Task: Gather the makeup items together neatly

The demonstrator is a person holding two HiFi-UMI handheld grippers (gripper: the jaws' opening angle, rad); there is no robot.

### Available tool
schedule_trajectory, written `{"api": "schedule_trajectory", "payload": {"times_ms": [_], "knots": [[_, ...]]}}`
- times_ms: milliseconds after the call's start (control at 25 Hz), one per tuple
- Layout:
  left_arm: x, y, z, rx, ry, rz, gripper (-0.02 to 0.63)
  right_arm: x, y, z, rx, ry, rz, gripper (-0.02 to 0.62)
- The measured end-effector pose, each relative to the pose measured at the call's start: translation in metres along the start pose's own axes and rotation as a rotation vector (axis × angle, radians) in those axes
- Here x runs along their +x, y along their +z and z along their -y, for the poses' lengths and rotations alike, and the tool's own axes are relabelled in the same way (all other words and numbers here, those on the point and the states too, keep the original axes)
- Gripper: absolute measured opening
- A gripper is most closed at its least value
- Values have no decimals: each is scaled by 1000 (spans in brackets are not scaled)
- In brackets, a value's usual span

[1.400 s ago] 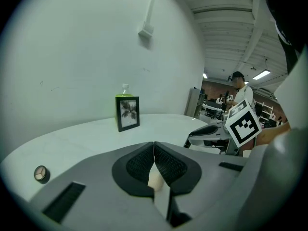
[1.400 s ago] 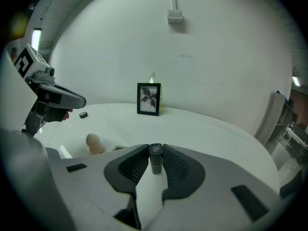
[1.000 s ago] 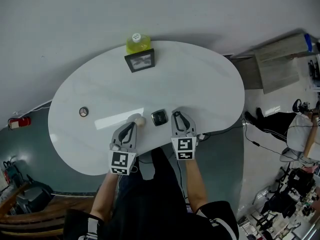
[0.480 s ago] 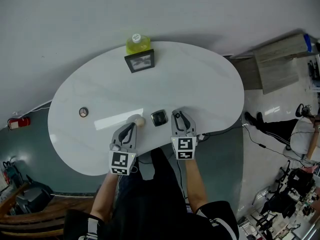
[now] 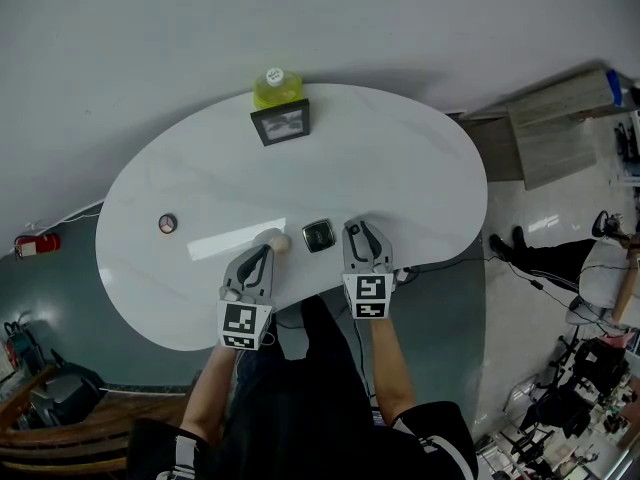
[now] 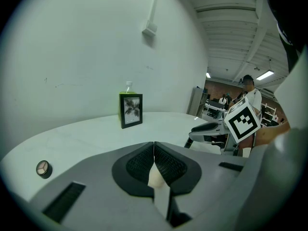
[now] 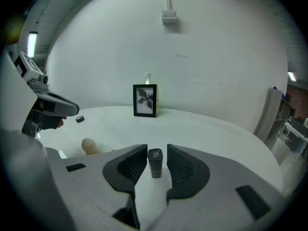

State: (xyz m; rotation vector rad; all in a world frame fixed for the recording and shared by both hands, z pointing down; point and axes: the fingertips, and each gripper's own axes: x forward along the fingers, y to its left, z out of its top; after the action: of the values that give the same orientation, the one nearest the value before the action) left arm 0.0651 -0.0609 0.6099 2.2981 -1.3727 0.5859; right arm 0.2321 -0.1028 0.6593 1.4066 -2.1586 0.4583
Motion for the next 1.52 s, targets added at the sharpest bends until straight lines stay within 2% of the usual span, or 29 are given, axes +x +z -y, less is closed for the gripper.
{"api": "schedule_trajectory", "payload": {"times_ms": [480,960,1240,1520], "knots": [[-16,5,-4,5,15,27,20,-10,17,-4,-20,-20,34,124],[-61,38,-8,54,50,121,20,-49,68,-23,-55,-39,151,124],[-99,75,-7,109,76,213,20,-87,103,-49,-61,-18,240,123],[-141,101,-6,141,105,288,20,-124,145,-102,-97,62,340,103]]}}
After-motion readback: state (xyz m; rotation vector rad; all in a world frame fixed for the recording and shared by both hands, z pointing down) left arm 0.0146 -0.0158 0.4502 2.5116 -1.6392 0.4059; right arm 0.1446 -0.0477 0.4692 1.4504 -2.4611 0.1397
